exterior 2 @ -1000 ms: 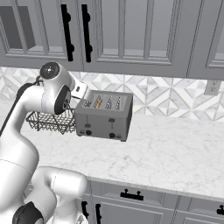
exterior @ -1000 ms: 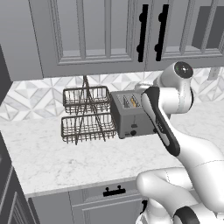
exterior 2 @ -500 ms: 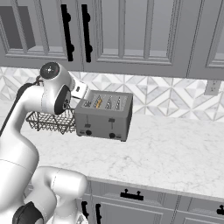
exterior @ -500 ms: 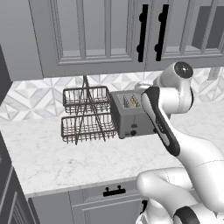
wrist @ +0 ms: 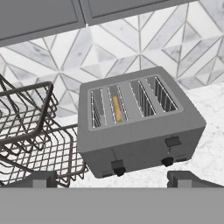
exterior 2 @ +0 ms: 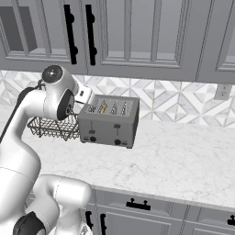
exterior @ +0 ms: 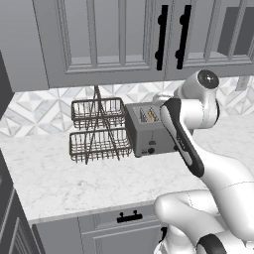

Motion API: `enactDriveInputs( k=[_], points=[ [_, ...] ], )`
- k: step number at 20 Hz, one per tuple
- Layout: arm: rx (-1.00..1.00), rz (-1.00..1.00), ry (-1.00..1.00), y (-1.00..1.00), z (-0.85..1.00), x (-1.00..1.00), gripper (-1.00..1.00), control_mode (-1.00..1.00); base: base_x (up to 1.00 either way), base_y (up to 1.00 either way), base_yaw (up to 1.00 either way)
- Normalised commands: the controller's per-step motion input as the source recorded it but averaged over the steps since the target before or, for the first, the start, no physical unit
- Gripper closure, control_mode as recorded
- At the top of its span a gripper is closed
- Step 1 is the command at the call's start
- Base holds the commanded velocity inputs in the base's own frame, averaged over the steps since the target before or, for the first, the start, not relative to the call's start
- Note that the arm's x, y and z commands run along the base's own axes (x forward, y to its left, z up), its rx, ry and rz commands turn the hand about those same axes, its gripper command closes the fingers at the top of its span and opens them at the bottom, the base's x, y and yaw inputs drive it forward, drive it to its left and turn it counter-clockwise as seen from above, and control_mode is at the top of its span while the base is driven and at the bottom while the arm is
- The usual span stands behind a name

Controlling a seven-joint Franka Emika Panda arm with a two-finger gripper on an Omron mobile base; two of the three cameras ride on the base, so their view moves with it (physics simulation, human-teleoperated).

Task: Start the toaster. Once the lever pops up, take the bread to the plate on the dining counter.

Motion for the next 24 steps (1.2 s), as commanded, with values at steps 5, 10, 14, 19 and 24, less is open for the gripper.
enactDriveInputs(
  k=[5,10,14,19,24],
  points=[
    [0.0,0.0,0.0,0.0,0.0,0.0,-1.0,-1.0,0.0,0.0,0.0],
    [0.0,0.0,0.0,0.0,0.0,0.0,-1.0,-1.0,0.0,0.0,0.0],
    [0.0,0.0,0.0,0.0,0.0,0.0,-1.0,-1.0,0.0,0.0,0.0],
    [0.0,0.0,0.0,0.0,0.0,0.0,-1.0,-1.0,0.0,0.0,0.0],
    [0.0,0.0,0.0,0.0,0.0,0.0,-1.0,-1.0,0.0,0.0,0.0]
  ],
)
